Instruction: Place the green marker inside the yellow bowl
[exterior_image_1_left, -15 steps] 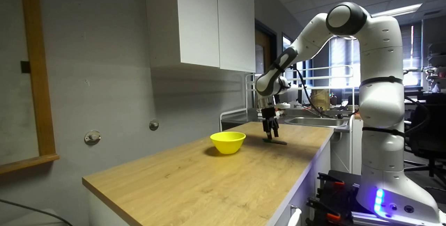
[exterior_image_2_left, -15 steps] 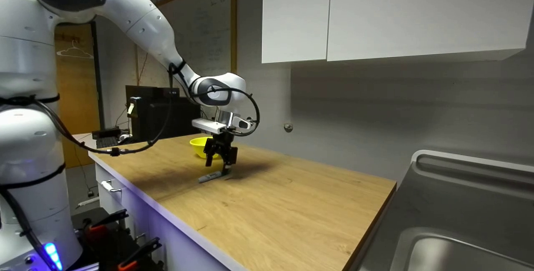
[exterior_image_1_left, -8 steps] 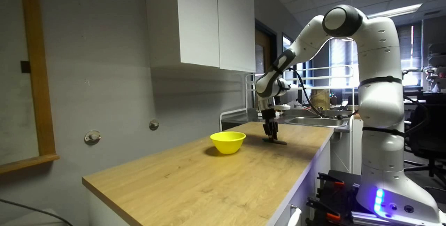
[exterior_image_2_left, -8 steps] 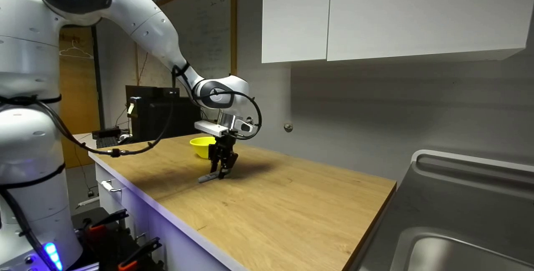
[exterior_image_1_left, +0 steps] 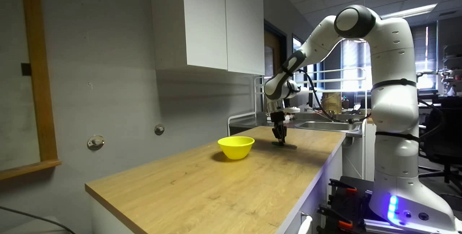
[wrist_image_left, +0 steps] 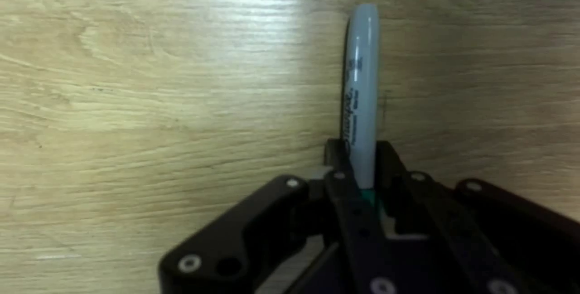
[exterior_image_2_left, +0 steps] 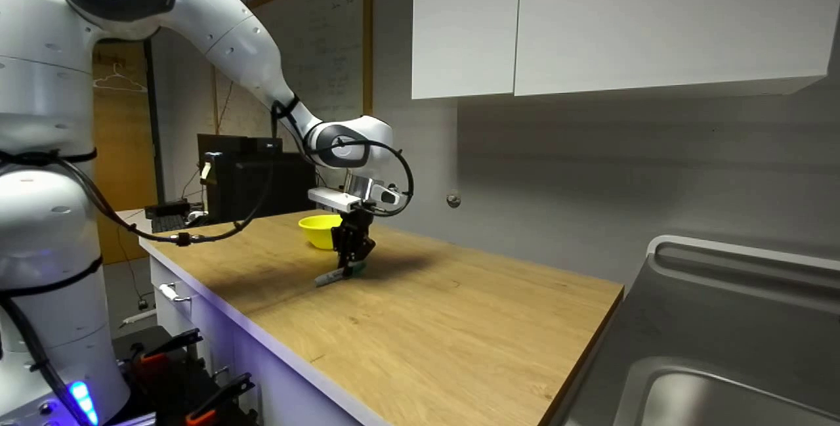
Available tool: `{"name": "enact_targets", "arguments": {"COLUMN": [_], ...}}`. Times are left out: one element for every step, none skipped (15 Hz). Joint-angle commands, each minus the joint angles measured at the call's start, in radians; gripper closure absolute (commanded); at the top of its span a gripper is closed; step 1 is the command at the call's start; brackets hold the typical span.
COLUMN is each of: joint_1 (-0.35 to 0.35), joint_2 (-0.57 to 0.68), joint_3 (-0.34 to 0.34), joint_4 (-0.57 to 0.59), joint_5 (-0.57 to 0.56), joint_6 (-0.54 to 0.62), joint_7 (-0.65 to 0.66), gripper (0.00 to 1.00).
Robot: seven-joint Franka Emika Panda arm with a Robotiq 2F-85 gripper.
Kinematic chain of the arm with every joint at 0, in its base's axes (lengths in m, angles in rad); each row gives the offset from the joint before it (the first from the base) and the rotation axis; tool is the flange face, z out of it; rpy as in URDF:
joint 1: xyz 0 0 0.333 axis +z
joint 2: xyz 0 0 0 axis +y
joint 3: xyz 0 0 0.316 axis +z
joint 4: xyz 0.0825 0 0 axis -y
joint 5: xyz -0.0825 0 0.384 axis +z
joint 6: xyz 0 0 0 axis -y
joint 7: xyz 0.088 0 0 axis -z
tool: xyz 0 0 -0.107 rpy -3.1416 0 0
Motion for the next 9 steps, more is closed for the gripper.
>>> {"name": "enact_targets", "arguments": {"joint_1": [0.007, 0.011, 0.016, 0.02, 0.026, 0.031, 0.038, 0.045, 0.054], "joint_2": [-0.05, -0.071, -0.1, -0.124, -0.159, -0.184, -0.218, -0.245, -0.272], "joint_3": [0.007, 0.01, 0.013, 0.016, 0.022, 0.027, 0.036, 0.045, 0.06], "joint_4": [-0.003, -0.006, -0.011, -0.013, -0.017, -0.017, -0.018, -0.015, -0.01], "joint_5": [-0.03, -0.038, -0.049, -0.056, -0.06, -0.066, -0.063, -0.054, -0.048], "joint_6": [-0.008, -0.009, -0.007, -0.007, -0.011, -0.011, -0.01, -0.015, -0.009], "joint_7": [0.061, 0.086, 0.124, 0.158, 0.193, 0.224, 0.26, 0.289, 0.329], "gripper": [0.92, 0.92, 0.92, 0.93, 0.93, 0.92, 0.92, 0.92, 0.93]}}
